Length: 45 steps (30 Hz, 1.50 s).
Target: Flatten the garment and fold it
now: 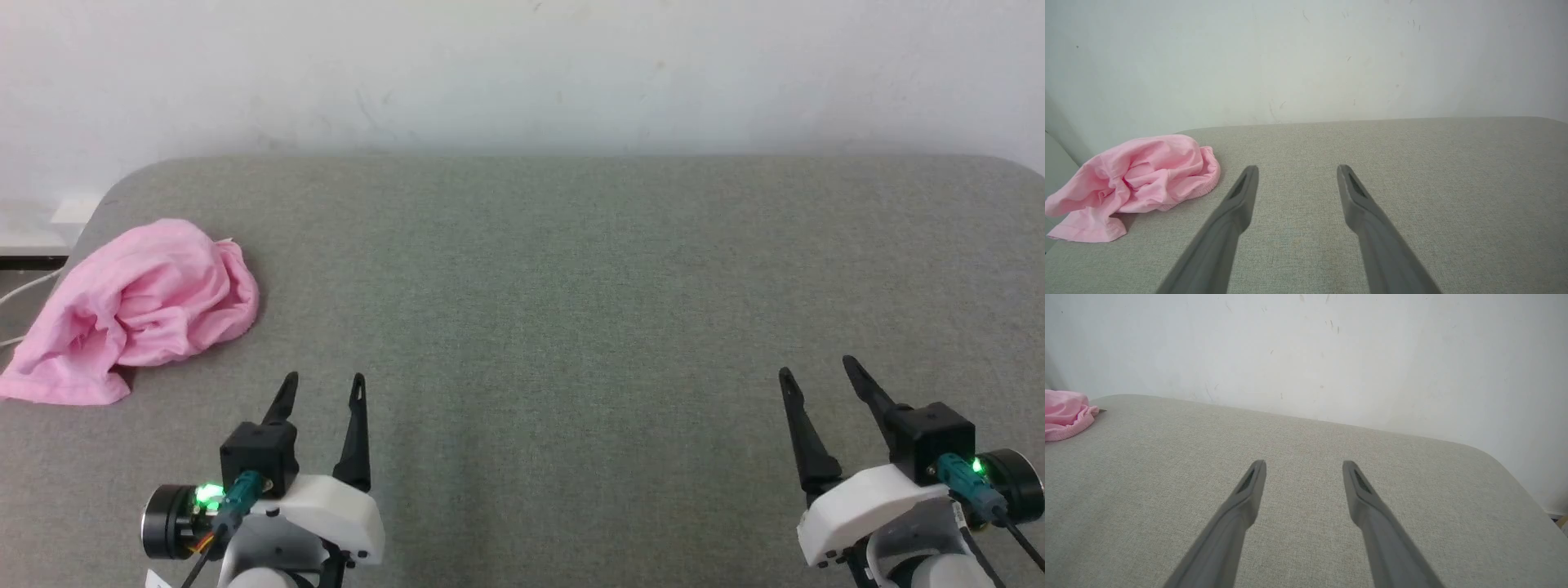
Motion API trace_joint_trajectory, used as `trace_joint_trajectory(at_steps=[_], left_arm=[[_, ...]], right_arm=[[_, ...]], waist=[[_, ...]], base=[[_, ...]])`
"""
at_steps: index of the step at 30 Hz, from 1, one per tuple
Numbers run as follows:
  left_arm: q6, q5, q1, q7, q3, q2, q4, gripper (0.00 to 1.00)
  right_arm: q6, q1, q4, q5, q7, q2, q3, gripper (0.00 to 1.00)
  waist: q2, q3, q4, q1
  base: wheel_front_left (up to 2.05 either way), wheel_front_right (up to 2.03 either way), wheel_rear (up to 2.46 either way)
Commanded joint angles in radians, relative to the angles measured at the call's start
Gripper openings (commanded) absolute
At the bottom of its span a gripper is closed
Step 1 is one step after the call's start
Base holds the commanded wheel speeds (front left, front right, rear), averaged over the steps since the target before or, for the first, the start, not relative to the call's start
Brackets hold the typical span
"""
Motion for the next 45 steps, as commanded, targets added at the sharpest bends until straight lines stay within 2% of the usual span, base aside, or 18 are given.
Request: trace_joint_trajectory(at_steps=[1, 14, 45], left_arm=[[0.008, -0.006, -0.013, -0.010, -0.005, 0.000, 0.008, 1.00], [0.026, -0.018, -0.031, -0.038, -0.019, 0.005, 0.032, 1.00], [0.073, -0.051, -0.048, -0.103, -0.040, 0.010, 0.071, 1.00]], right_arm=[[0.000, -0.006, 0.004, 0.004, -0.009, 0.001, -0.003, 1.00], [0.000, -0.015, 0.019, 0.013, -0.029, 0.001, -0.012, 1.00], [-0.001, -0.038, 0.021, 0.003, -0.051, 0.002, -0.004, 1.00]], waist=[[0.0000, 0.000, 0.003, 0.0000], [0.0000, 0.004, 0.059, 0.0000], [0.0000, 0.021, 0.253, 0.0000]], base=[[0.00, 0.00, 0.00], [0.00, 0.00, 0.00], [0.00, 0.00, 0.00]])
